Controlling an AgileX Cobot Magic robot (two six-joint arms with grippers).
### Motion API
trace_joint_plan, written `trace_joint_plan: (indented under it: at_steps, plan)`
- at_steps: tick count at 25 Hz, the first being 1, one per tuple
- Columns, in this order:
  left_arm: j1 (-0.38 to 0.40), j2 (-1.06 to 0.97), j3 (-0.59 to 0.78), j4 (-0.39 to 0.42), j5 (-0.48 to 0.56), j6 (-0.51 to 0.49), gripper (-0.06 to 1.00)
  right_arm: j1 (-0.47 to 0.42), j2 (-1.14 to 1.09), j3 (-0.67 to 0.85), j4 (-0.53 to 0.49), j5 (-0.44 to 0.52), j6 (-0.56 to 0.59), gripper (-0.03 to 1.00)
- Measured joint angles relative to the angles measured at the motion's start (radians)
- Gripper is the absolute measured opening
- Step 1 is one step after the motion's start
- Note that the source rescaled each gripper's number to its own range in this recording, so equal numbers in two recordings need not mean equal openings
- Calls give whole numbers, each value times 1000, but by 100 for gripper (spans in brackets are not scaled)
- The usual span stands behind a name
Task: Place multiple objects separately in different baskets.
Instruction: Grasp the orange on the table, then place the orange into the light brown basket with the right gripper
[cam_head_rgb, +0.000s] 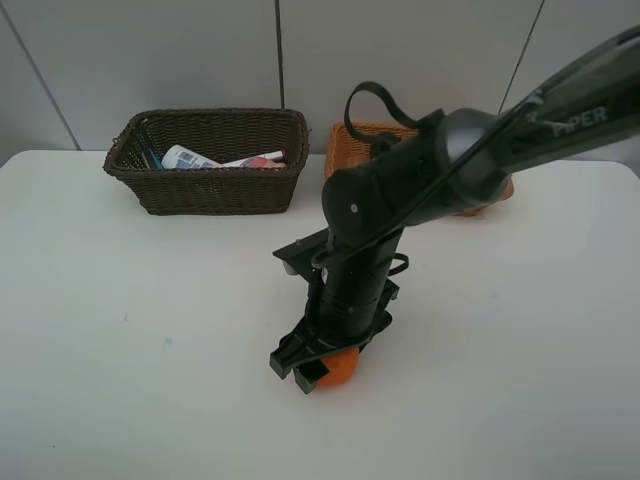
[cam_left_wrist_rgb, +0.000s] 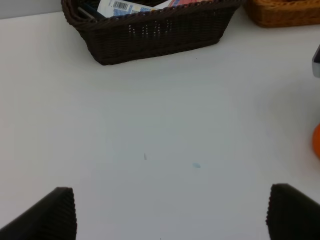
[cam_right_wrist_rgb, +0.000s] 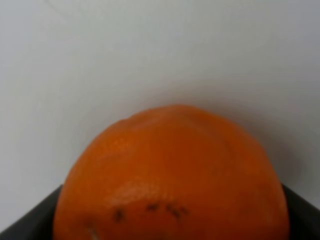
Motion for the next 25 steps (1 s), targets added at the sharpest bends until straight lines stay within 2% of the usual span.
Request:
trace_joint_plan:
  at_steps: [10,17,19,22,25]
  plan:
    - [0,0,0,0,0,0,100,0,0,0,0,6,0,76]
    - [0,0,0,0,0,0,100,0,-69,-1,-8,43,0,76]
    - [0,0,0,0,0,0,100,0,-143,-35,-63,100,0,76]
    - [0,0,0,0,0,0,100,-13,-207,-110,-144,128,0,76]
    - [0,0,0,0,0,0,100,-87,-222,-210,-225,126,30,76]
